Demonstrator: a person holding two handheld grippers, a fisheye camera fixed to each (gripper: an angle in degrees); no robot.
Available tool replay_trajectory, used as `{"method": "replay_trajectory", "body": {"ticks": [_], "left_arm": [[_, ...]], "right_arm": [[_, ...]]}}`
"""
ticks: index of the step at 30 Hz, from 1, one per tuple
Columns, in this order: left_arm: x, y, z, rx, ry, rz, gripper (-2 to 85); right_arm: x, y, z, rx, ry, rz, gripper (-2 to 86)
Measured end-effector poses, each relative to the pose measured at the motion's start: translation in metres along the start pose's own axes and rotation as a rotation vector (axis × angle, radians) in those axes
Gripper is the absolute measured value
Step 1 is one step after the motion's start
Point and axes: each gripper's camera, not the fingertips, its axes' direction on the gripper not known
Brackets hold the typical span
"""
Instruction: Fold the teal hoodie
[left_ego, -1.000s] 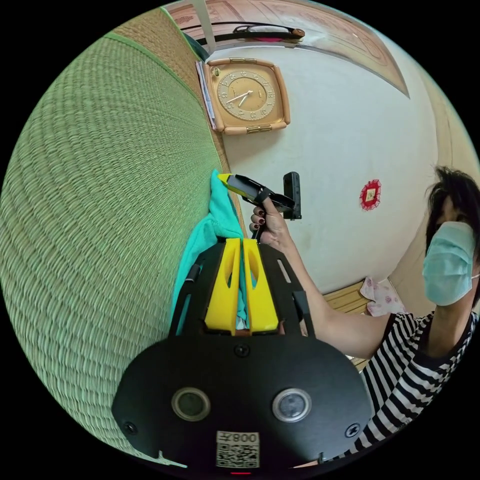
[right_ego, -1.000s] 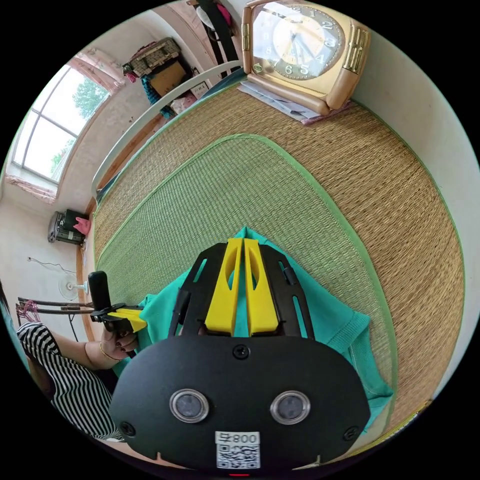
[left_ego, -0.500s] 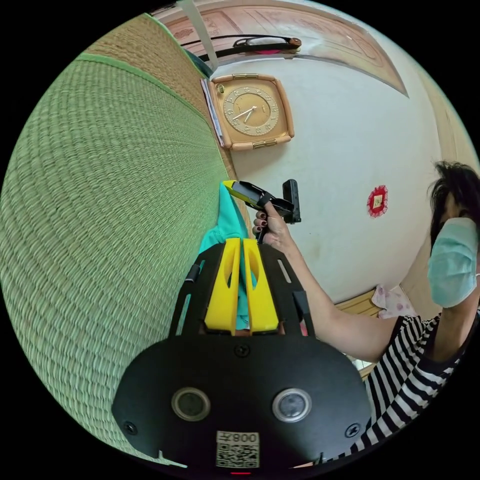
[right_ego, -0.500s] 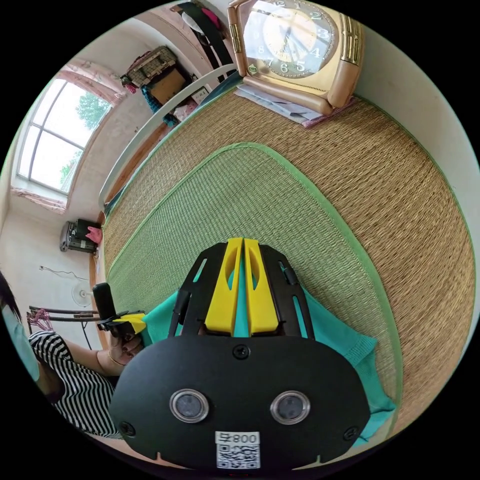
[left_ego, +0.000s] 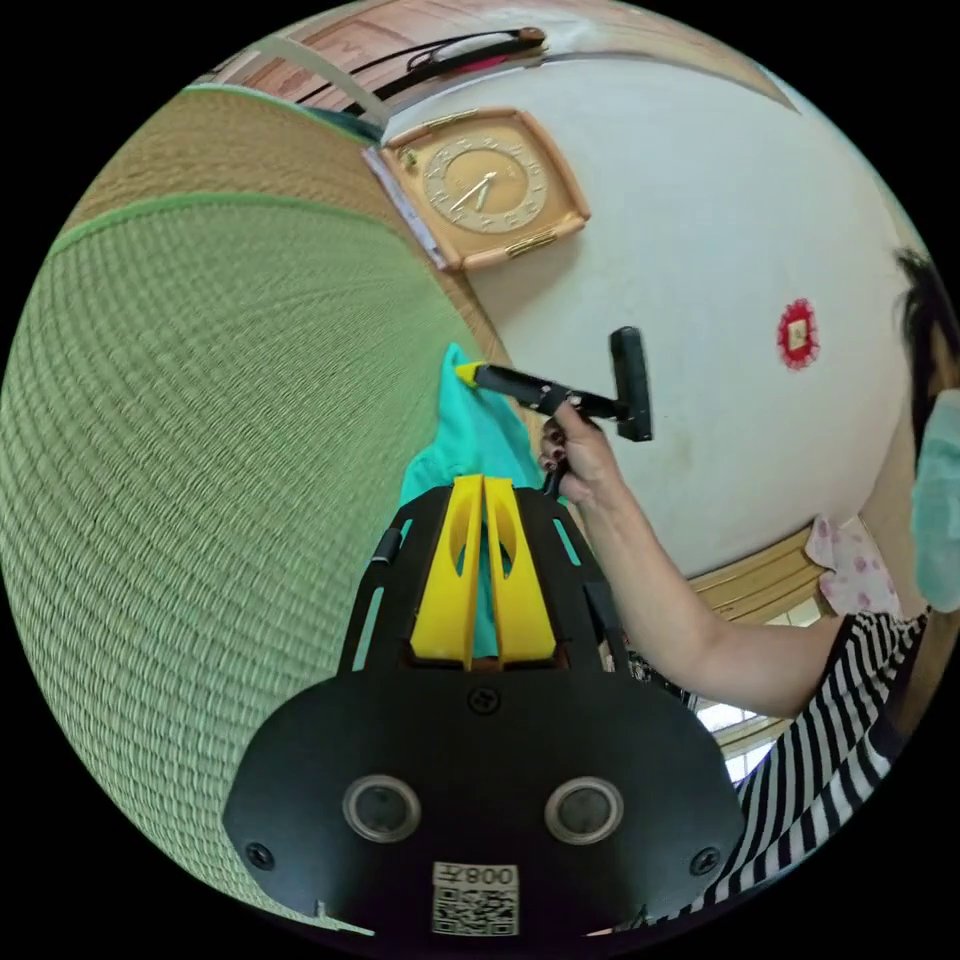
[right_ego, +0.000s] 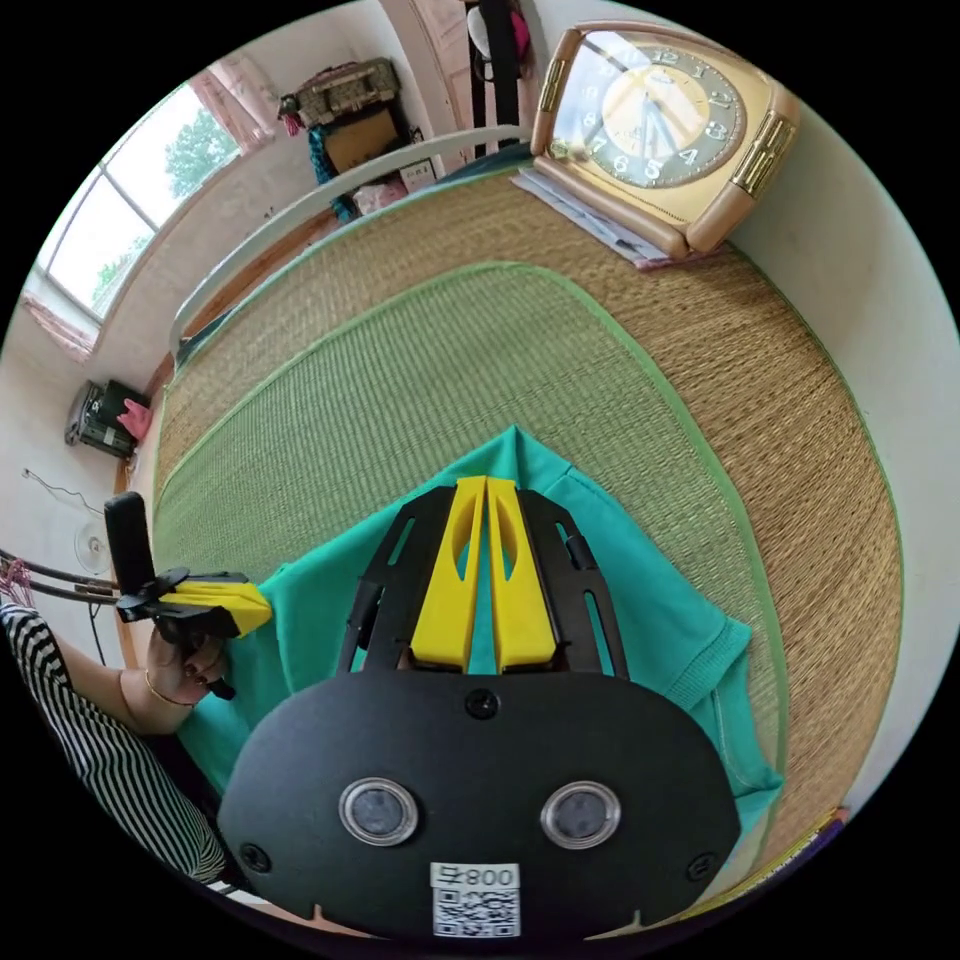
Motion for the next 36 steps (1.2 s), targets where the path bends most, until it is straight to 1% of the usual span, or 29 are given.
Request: {"method": "replay_trajectory", "body": {"ticks": [1,3,5,9,10,12,14,16,18,19,20,23,24,26,28,32,36], "left_arm": [[-0.005,0.000,-0.001,-0.002,0.039,-0.033,0.0],[-0.005,0.000,-0.004,0.012,0.010,-0.044,0.0],[0.000,0.002,-0.006,0.039,0.011,-0.013,0.0],[0.008,0.000,-0.003,-0.003,-0.014,0.028,0.0],[0.006,0.001,-0.001,-0.016,-0.027,0.012,0.0],[0.000,0.004,-0.002,-0.006,0.023,-0.027,0.0],[0.008,0.007,-0.010,0.056,0.007,0.009,0.0],[0.014,0.006,-0.007,0.016,-0.020,0.047,0.0],[0.010,0.008,0.000,-0.025,-0.022,0.029,0.0],[0.003,0.010,0.004,-0.050,0.005,-0.017,0.0],[0.001,0.011,0.002,-0.037,0.043,-0.020,0.0],[0.015,0.017,-0.009,0.030,-0.045,0.042,0.0],[0.018,0.017,-0.008,0.011,-0.059,0.062,0.0],[0.024,0.016,0.008,-0.127,-0.101,0.110,0.1],[0.019,0.018,0.017,-0.182,-0.110,0.075,0.1],[0.033,0.028,0.000,-0.102,-0.144,0.078,0.1],[0.039,0.042,-0.013,-0.101,-0.186,0.070,0.1]], "right_arm": [[0.002,0.000,0.001,-0.010,-0.007,0.015,0.1],[0.003,0.000,0.002,-0.012,-0.026,0.026,0.1],[0.003,0.004,0.002,-0.017,-0.035,0.026,0.1],[-0.004,0.019,-0.012,0.030,-0.028,0.024,0.1],[-0.008,0.028,-0.021,0.052,-0.037,0.020,0.1],[-0.015,0.047,-0.038,0.084,-0.055,0.013,0.1],[-0.026,0.086,-0.061,0.106,-0.050,0.003,0.1],[-0.035,0.125,-0.075,0.099,-0.023,0.015,0.1],[-0.039,0.170,-0.081,0.071,0.000,0.070,0.1],[-0.040,0.201,-0.081,0.038,0.006,0.124,0.1],[-0.040,0.233,-0.082,0.016,-0.004,0.193,0.1],[-0.041,0.304,-0.088,-0.008,-0.042,0.341,0.1],[-0.042,0.316,-0.088,-0.016,-0.027,0.368,0.1],[-0.041,0.357,-0.084,-0.066,0.020,0.456,0.1],[-0.038,0.380,-0.078,-0.088,0.022,0.493,0.1],[-0.029,0.411,-0.084,-0.013,-0.074,0.557,0.1],[-0.035,0.436,-0.106,0.083,-0.061,0.584,0.1]]}}
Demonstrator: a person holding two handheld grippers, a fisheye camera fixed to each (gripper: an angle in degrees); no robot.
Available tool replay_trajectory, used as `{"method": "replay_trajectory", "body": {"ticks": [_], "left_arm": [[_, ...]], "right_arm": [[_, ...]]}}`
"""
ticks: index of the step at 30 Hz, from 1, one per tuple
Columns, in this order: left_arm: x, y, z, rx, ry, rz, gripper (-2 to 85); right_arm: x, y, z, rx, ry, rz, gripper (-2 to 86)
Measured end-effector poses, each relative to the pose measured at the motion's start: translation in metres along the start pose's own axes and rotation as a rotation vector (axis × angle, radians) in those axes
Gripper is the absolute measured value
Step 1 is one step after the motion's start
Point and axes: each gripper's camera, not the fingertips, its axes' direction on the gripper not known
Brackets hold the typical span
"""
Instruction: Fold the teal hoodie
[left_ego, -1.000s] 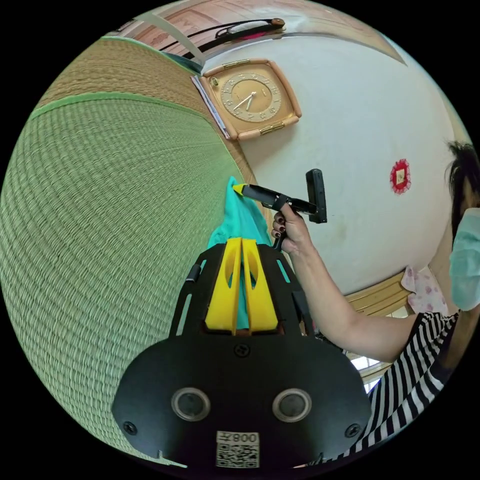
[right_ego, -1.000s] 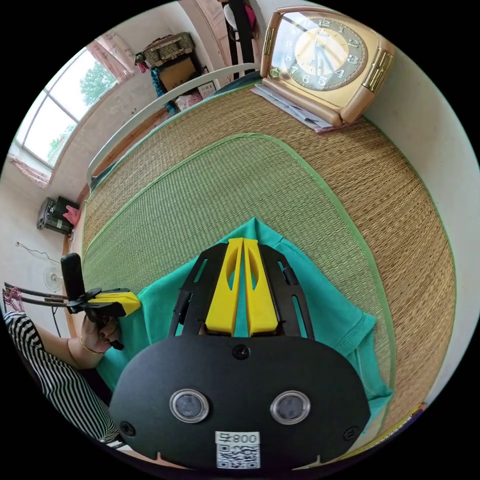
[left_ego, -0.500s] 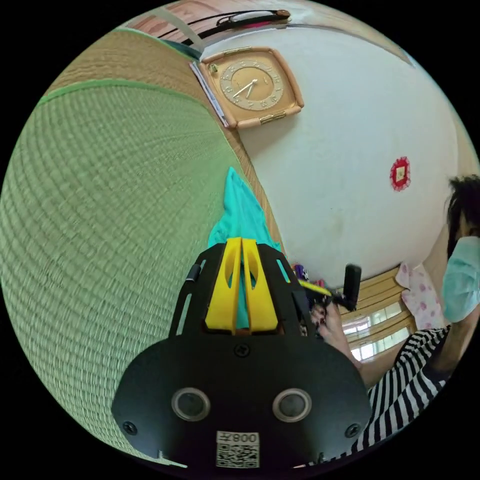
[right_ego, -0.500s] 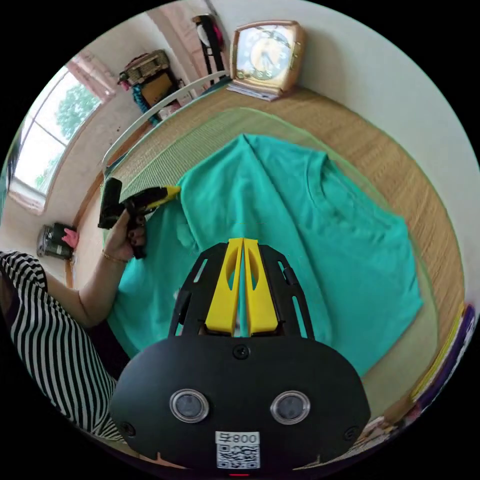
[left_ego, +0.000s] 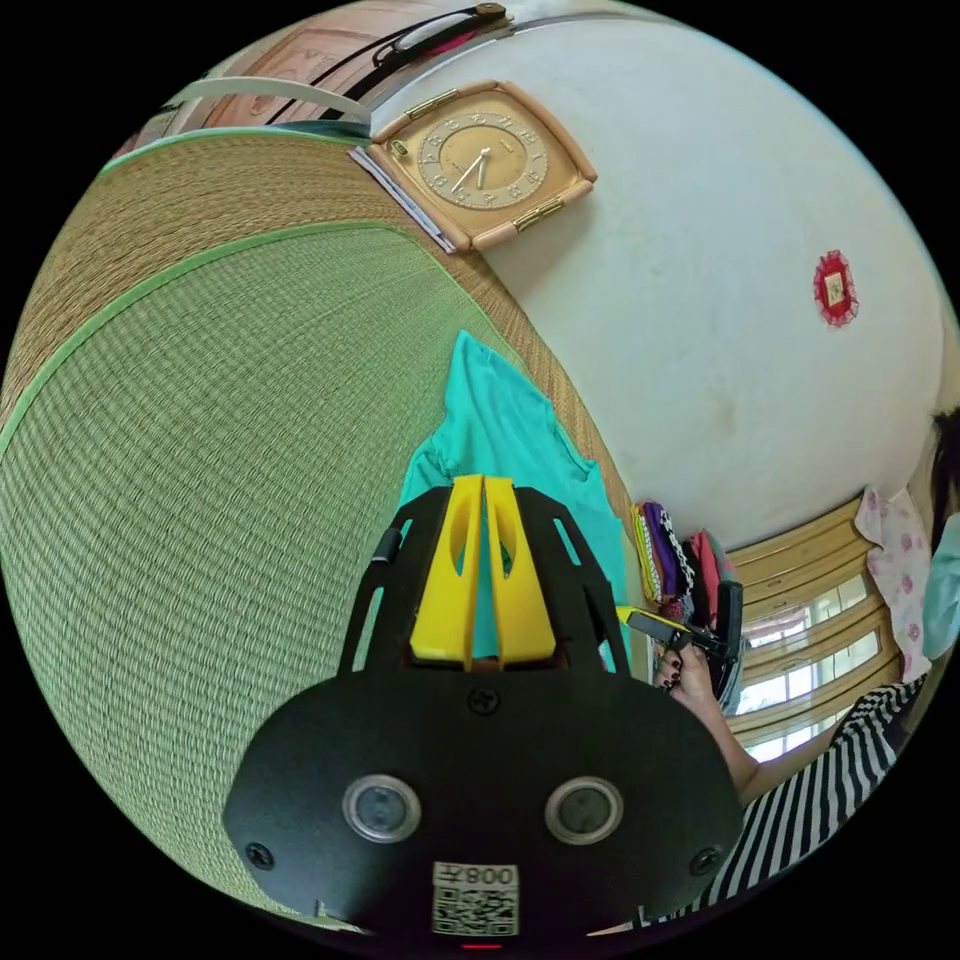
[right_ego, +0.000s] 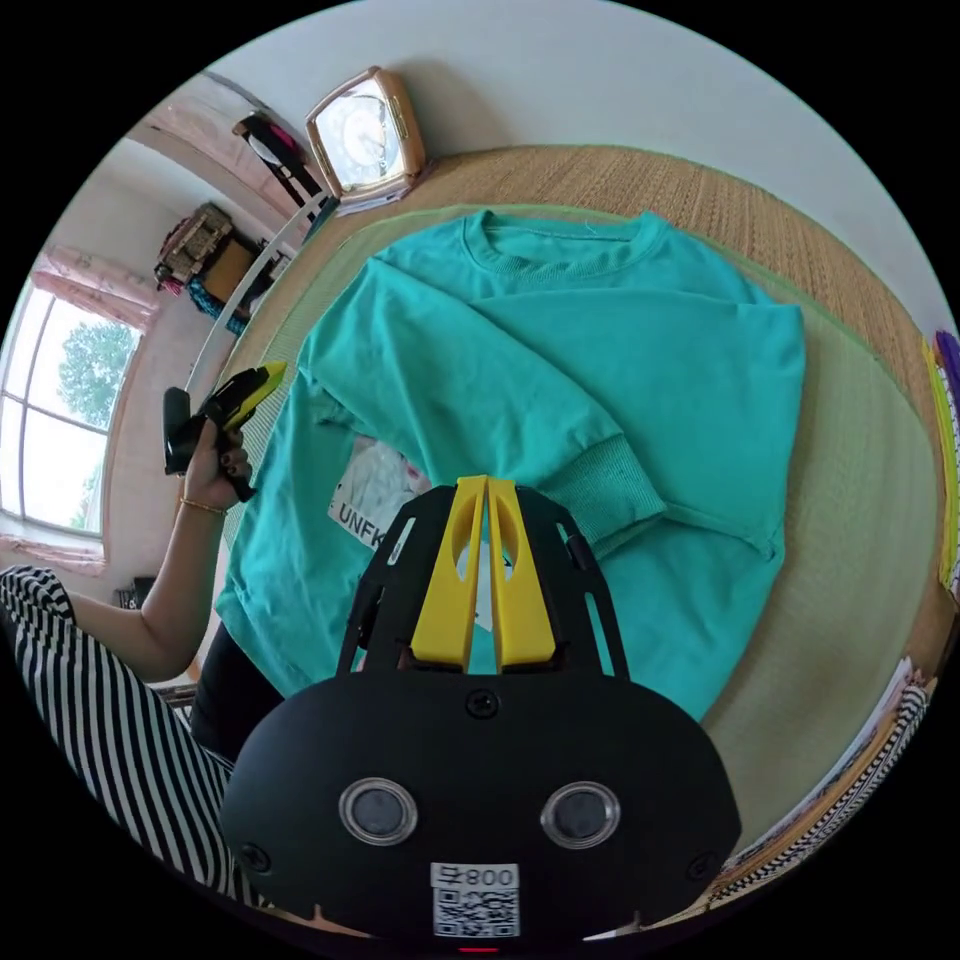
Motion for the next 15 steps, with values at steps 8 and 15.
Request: {"method": "replay_trajectory", "body": {"ticks": [8,15], "left_arm": [[0.003,0.045,-0.039,-0.095,0.010,0.012,0.4],[-0.007,0.108,-0.101,-0.200,-0.036,-0.011,2.5]], "right_arm": [[0.051,0.063,-0.028,0.049,-0.159,0.140,0.2],[0.090,0.186,-0.077,0.071,-0.276,0.254,0.3]]}}
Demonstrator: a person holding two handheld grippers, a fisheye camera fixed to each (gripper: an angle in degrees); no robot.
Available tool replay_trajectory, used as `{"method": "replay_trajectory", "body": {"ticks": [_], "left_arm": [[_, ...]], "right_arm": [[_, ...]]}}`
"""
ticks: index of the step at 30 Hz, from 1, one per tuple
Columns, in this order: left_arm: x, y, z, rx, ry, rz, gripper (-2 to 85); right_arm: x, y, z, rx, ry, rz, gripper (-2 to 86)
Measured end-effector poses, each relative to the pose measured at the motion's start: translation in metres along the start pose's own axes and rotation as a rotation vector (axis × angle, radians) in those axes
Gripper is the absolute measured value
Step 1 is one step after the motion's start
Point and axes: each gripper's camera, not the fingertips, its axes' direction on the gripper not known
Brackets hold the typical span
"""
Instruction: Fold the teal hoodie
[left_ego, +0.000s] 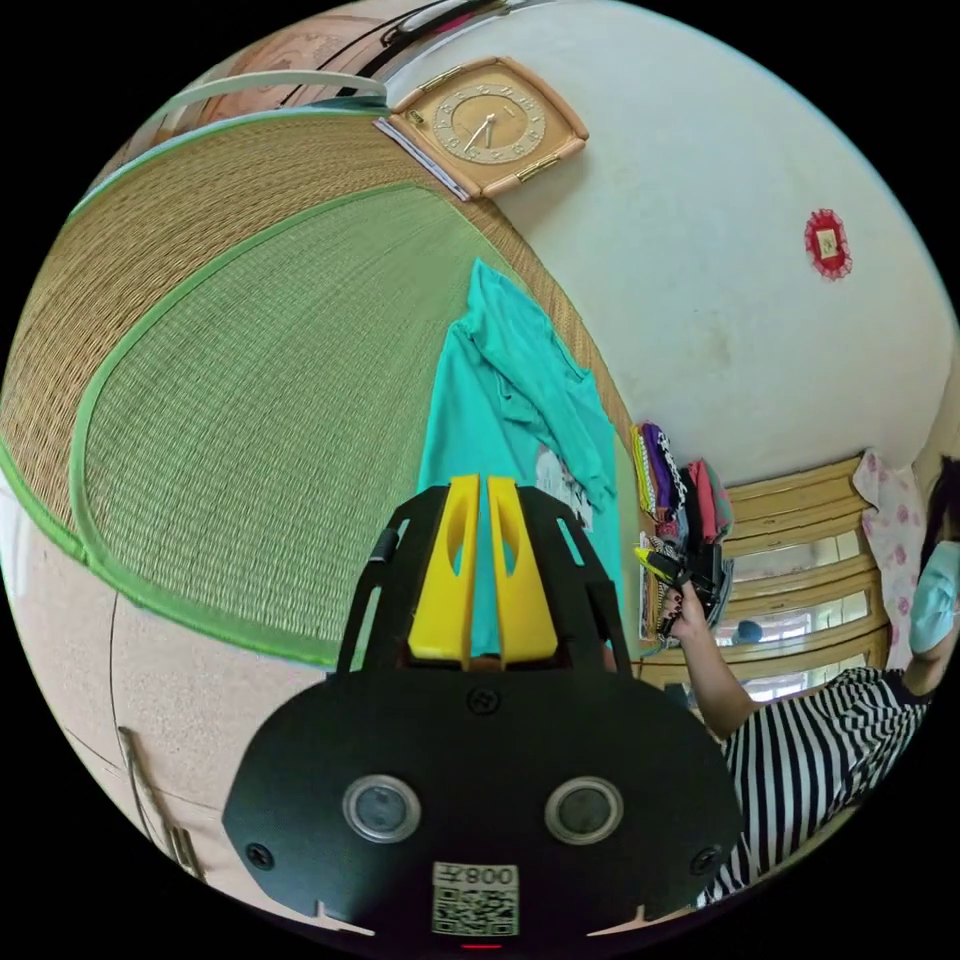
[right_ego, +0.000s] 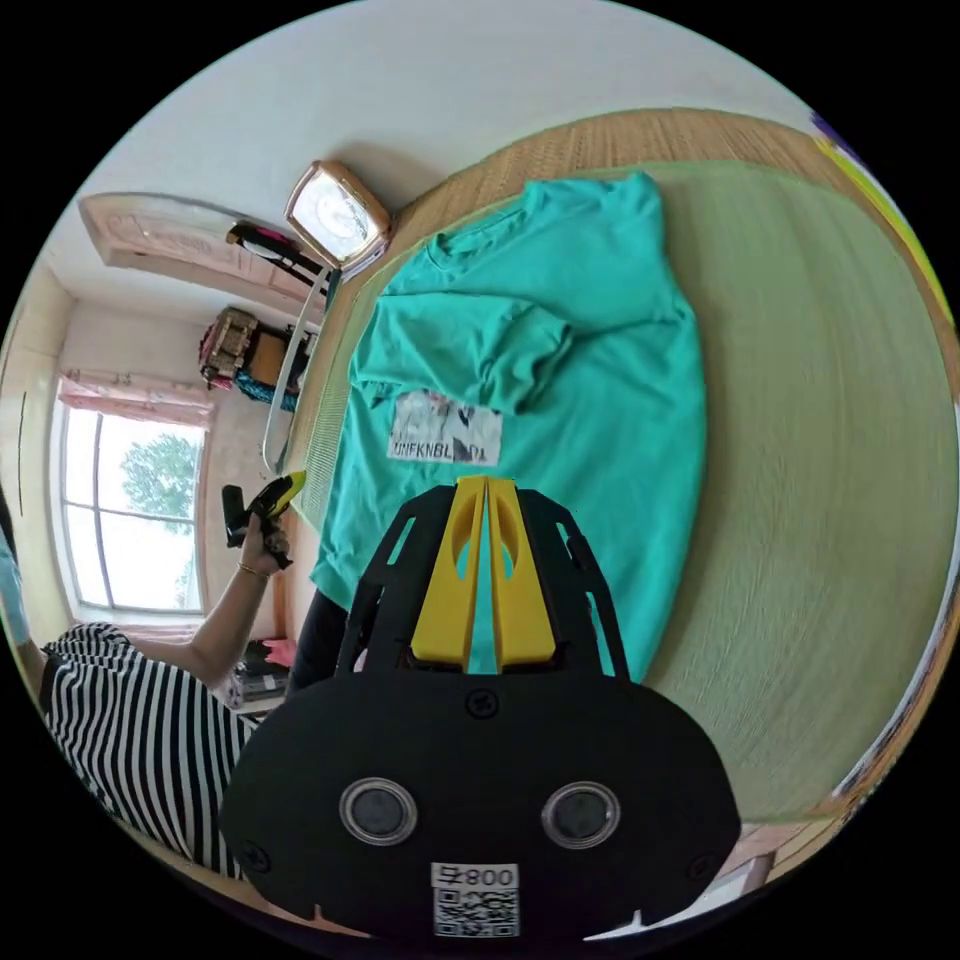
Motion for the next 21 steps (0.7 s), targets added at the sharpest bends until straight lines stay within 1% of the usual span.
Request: {"method": "replay_trajectory", "body": {"ticks": [4,8,13,18,21], "left_arm": [[-0.022,0.049,-0.021,-0.054,-0.034,-0.091,5.7],[-0.044,0.088,-0.024,-0.126,-0.007,-0.178,8.4],[-0.057,0.119,-0.017,-0.163,0.129,-0.217,10.3],[-0.066,0.138,-0.009,-0.212,0.175,-0.245,11.6],[-0.068,0.145,-0.006,-0.237,0.180,-0.250,11.7]], "right_arm": [[0.048,0.091,-0.032,0.037,-0.081,0.146,0.8],[0.085,0.166,-0.056,0.104,-0.160,0.260,3.1],[0.107,0.217,-0.072,0.133,-0.204,0.295,6.9],[0.122,0.249,-0.080,0.136,-0.201,0.306,8.9],[0.125,0.259,-0.075,0.092,-0.156,0.296,10.1]]}}
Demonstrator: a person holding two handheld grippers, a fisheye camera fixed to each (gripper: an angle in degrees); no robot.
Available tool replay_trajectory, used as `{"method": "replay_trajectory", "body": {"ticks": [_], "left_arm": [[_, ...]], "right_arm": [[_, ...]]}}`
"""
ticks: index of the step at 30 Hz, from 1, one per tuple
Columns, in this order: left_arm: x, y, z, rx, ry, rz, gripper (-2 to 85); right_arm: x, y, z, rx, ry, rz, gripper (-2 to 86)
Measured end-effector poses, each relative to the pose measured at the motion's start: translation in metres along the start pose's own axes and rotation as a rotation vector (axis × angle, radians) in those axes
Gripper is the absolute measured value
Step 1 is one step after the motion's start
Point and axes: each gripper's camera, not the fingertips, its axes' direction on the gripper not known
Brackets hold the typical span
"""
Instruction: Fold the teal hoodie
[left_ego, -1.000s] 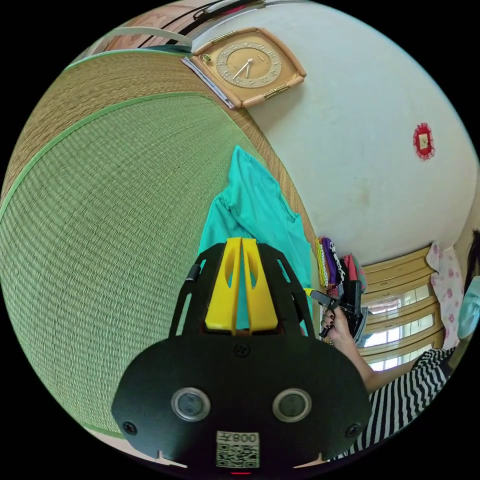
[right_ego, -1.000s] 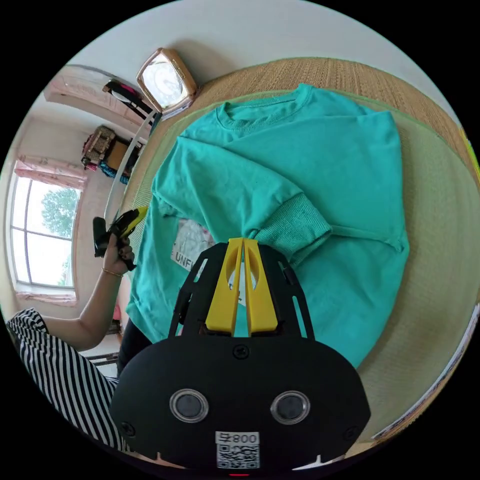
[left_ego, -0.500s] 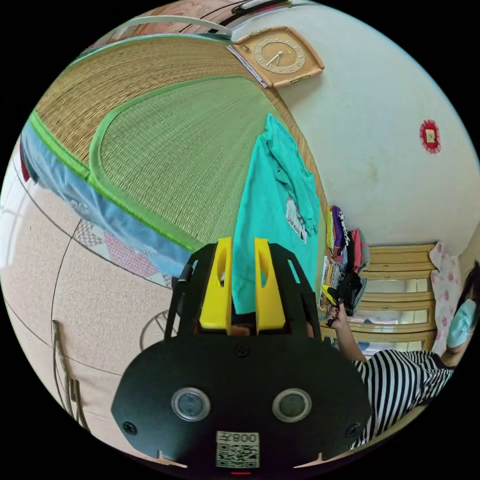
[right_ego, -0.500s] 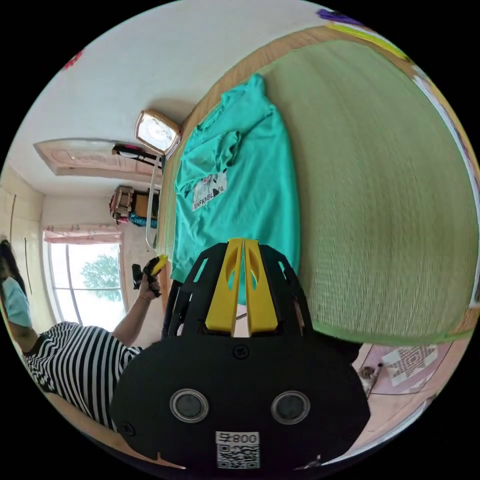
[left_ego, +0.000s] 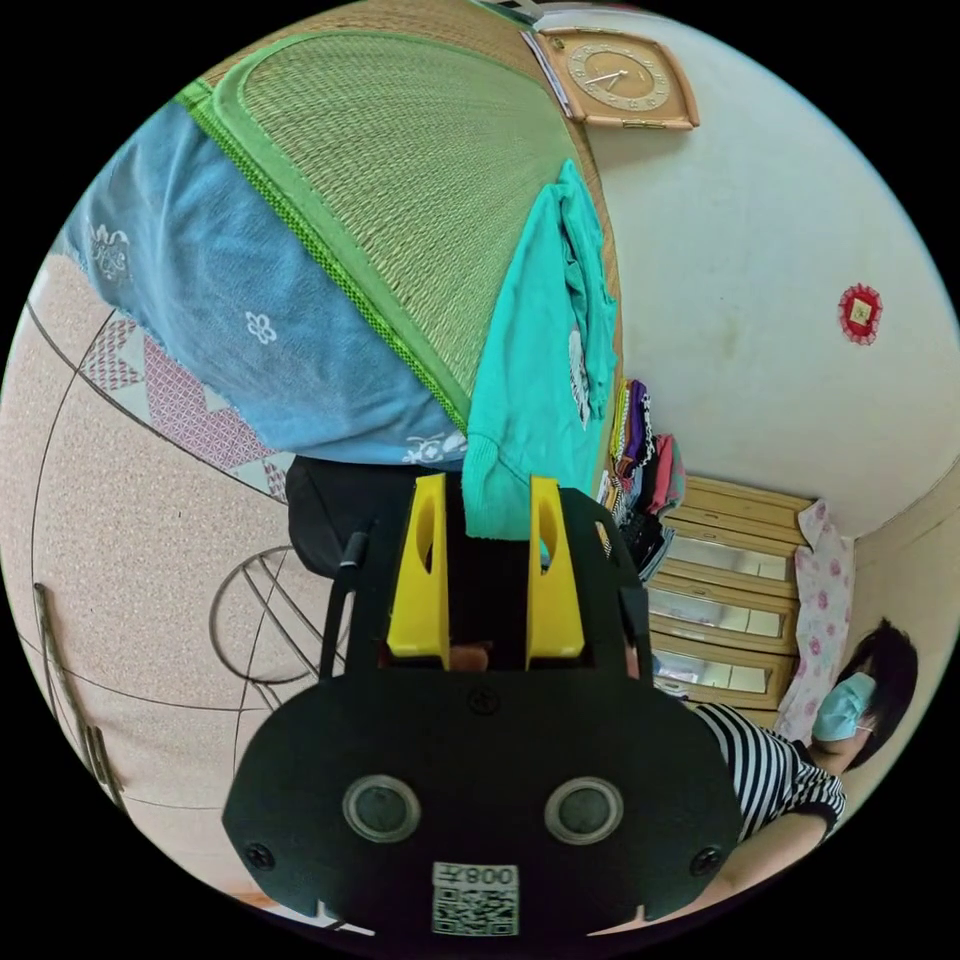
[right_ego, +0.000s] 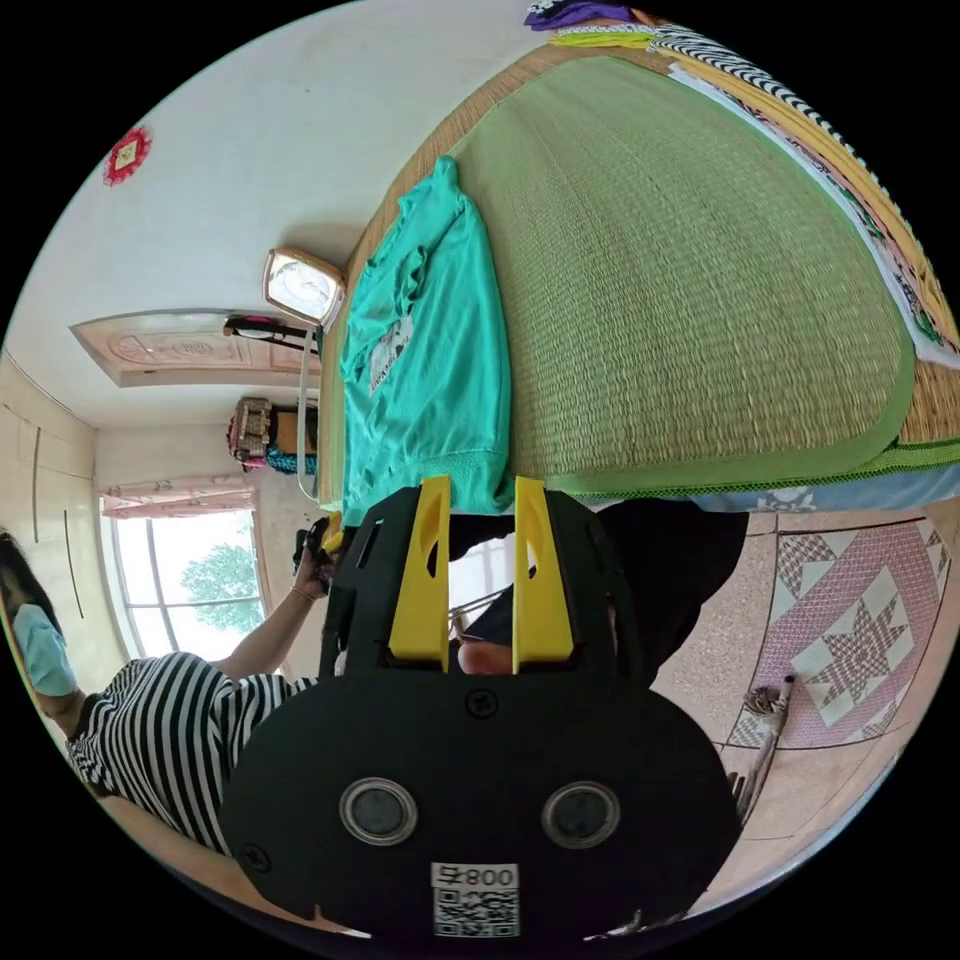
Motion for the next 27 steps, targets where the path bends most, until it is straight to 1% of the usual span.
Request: {"method": "replay_trajectory", "body": {"ticks": [4,9,13,19,22,27], "left_arm": [[-0.002,0.005,0.007,-0.043,-0.001,-0.003,11.4],[0.004,0.012,0.008,-0.058,-0.053,0.023,10.0],[0.004,0.020,0.007,-0.075,-0.099,0.024,8.5],[0.005,0.033,0.003,-0.080,-0.126,0.022,6.1],[0.009,0.039,0.000,-0.083,-0.110,0.048,3.9],[0.016,0.049,-0.009,-0.083,-0.089,0.074,3.0]], "right_arm": [[0.007,0.003,0.012,-0.069,0.046,-0.016,10.9],[0.009,0.011,0.007,-0.068,0.041,-0.018,9.9],[0.005,0.014,0.010,-0.115,0.122,-0.038,8.7],[0.007,0.015,0.020,-0.109,0.126,-0.037,5.8],[0.012,0.016,0.020,-0.115,0.109,-0.023,3.6],[0.011,0.022,0.012,-0.137,0.102,-0.048,2.3]]}}
